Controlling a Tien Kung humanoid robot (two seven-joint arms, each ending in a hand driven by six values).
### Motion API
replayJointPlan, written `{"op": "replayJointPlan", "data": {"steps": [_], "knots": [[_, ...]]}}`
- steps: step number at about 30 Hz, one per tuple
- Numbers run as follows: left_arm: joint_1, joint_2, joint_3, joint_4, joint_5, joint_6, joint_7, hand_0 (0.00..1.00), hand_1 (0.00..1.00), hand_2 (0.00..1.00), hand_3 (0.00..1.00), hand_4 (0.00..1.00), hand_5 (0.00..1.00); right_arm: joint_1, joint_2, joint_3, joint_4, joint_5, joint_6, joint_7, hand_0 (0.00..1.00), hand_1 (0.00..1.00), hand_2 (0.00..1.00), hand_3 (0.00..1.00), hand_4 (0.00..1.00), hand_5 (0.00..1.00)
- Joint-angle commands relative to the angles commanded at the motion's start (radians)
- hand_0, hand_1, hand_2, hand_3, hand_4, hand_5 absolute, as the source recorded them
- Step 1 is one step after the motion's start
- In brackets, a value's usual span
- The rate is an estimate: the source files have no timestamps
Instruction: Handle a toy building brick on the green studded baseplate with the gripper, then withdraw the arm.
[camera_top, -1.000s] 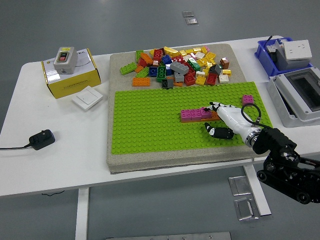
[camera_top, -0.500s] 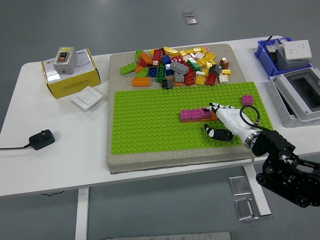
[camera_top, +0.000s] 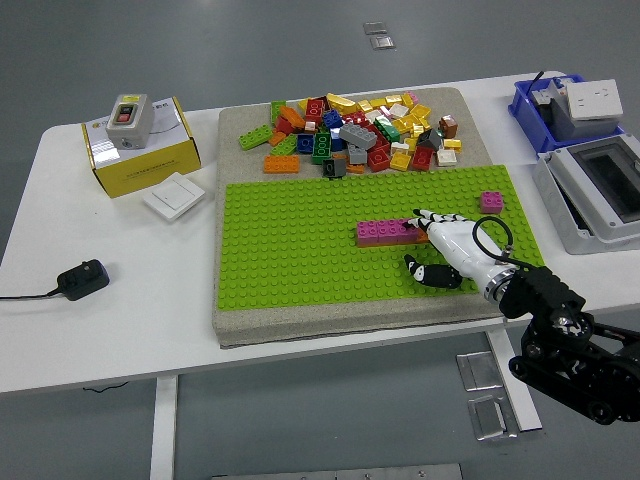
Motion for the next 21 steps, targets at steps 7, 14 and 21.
{"op": "replayJointPlan", "data": {"steps": [7,14,21], "knots": [[-0.001,0.000,0.000,0.000,-0.001,0.000,-0.001,0.664,0.664,0.661,0.659,0.346,0.662,0.007,-0.003,0.016,0.002,-0.001,-0.003,0.001,0.933,0.924,0.987,0.810,0.538,0.482],[0.002,0.000,-0.002,0.000,-0.001,0.000,0.001,0.664,0.664,0.662,0.658,0.346,0.661,0.022,-0.031,0.074,0.036,0.071,-0.034,0.044,0.933,0.923,0.986,0.810,0.536,0.482],[0.003,0.000,0.000,0.000,-0.006,0.000,-0.001,0.664,0.664,0.662,0.658,0.346,0.661,0.027,-0.080,0.193,0.032,0.102,-0.052,0.067,0.925,0.921,0.982,0.813,0.535,0.477]]}}
